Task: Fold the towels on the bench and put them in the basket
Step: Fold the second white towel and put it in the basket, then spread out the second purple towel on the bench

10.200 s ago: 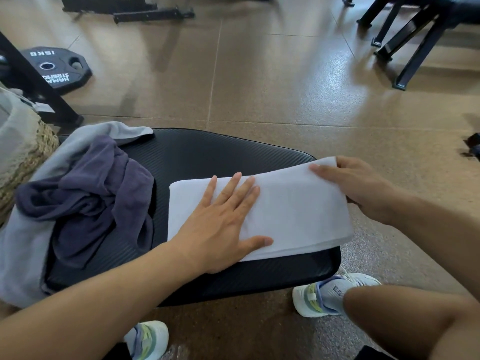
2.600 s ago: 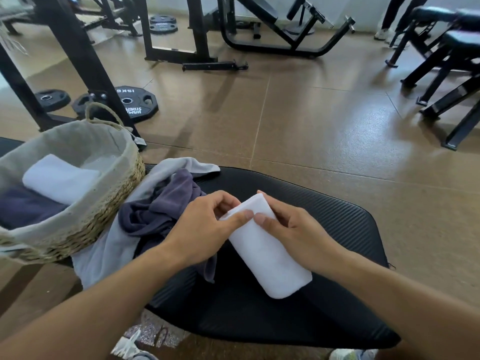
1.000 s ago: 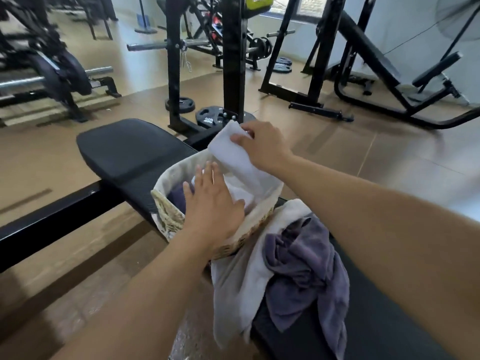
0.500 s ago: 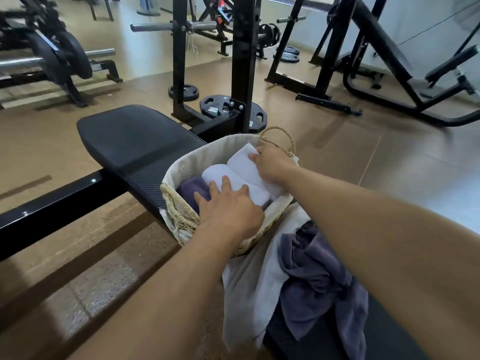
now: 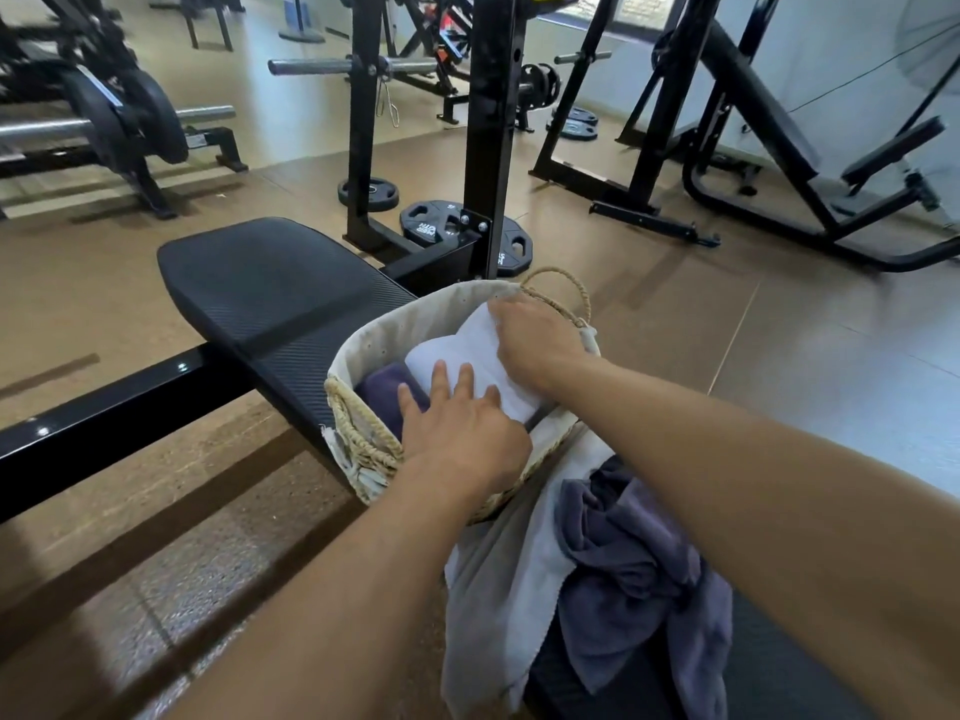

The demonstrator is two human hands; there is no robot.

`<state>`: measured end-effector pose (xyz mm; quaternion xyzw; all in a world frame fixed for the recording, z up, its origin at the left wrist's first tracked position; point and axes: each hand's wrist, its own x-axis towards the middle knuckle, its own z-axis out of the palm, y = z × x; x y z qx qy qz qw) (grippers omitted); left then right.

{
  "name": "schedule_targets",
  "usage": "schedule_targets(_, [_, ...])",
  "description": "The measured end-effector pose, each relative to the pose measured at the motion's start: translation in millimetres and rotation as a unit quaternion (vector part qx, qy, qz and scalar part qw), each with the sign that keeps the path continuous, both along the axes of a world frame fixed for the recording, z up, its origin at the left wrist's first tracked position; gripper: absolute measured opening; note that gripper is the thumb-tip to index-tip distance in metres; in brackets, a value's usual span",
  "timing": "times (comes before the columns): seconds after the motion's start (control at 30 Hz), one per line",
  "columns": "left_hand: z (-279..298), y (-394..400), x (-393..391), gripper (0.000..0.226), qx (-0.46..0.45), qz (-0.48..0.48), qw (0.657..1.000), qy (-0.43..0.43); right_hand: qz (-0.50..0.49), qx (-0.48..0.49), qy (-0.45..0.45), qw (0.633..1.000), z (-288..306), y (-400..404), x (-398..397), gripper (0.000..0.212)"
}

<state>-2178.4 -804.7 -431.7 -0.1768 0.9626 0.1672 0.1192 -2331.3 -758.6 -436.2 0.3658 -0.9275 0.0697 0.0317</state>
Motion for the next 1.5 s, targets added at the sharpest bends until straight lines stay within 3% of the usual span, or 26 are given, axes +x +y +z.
schedule_targets(0.17, [1, 2, 1, 0.065, 0.004, -0.006, 1.0, -0.004, 0.045, 0.099, -0.109, 0.988, 2, 15, 12, 0.059])
schedule_targets(0.4, [3, 4, 2, 0.066, 0.008, 0.006, 1.0, 0.0, 0.027, 0.155, -0.16, 0.975, -5, 9, 2, 0.06])
schedule_targets(0.67, [4, 5, 0, 0.066, 0.013, 0.01, 1.0, 0.0, 0.044, 0.135, -0.106, 0.984, -4, 19, 3, 0.057])
schedule_targets(0.77, [4, 6, -1, 0.065, 0.005, 0.025, 1.0, 0.011, 0.051, 0.027, -0.011, 0.998, 7, 33, 18, 0.042])
schedule_targets(0.87, [5, 11, -1, 0.069, -0.008, 0.068, 0.996, 0.058, 0.038, -0.19, 0.059, 0.979, 15, 76, 50, 0.036])
schedule_targets(0.93, [8, 19, -2, 0.069, -0.035, 0.07, 0.991, 0.112, 0.058, -0.239, 0.113, 0.963, 7, 121, 79, 0.028])
schedule_targets(1.03, [11, 42, -1, 0.057, -0.021, -0.004, 0.965, 0.26, 0.059, -0.133, 0.1, 0.984, -23, 194, 117, 0.026])
schedule_targets(1.1, [10, 61, 3, 0.046, 0.03, -0.091, 0.929, 0.359, 0.002, -0.02, 0.027, 0.999, -38, 233, 138, 0.047])
schedule_targets(1.13, [8, 71, 7, 0.042, 0.054, -0.133, 0.921, 0.363, -0.027, -0.002, -0.004, 1.0, -43, 249, 145, 0.053])
schedule_targets(1.2, [1, 89, 16, 0.039, 0.083, -0.189, 0.939, 0.275, -0.053, -0.005, -0.035, 0.998, -45, 274, 154, 0.052])
schedule_targets(1.3, [-26, 99, 21, 0.042, 0.046, -0.203, 0.97, 0.129, -0.065, 0.02, -0.06, 0.996, -33, 297, 163, 0.037])
schedule_targets(1.4, [-38, 102, 17, 0.042, 0.008, -0.18, 0.975, 0.126, -0.074, 0.045, -0.08, 0.993, -23, 318, 170, 0.028])
schedule_targets(1.5, [-32, 111, 20, 0.052, 0.091, -0.213, 0.959, 0.162, -0.102, -0.017, -0.123, 0.987, -19, 337, 177, 0.029])
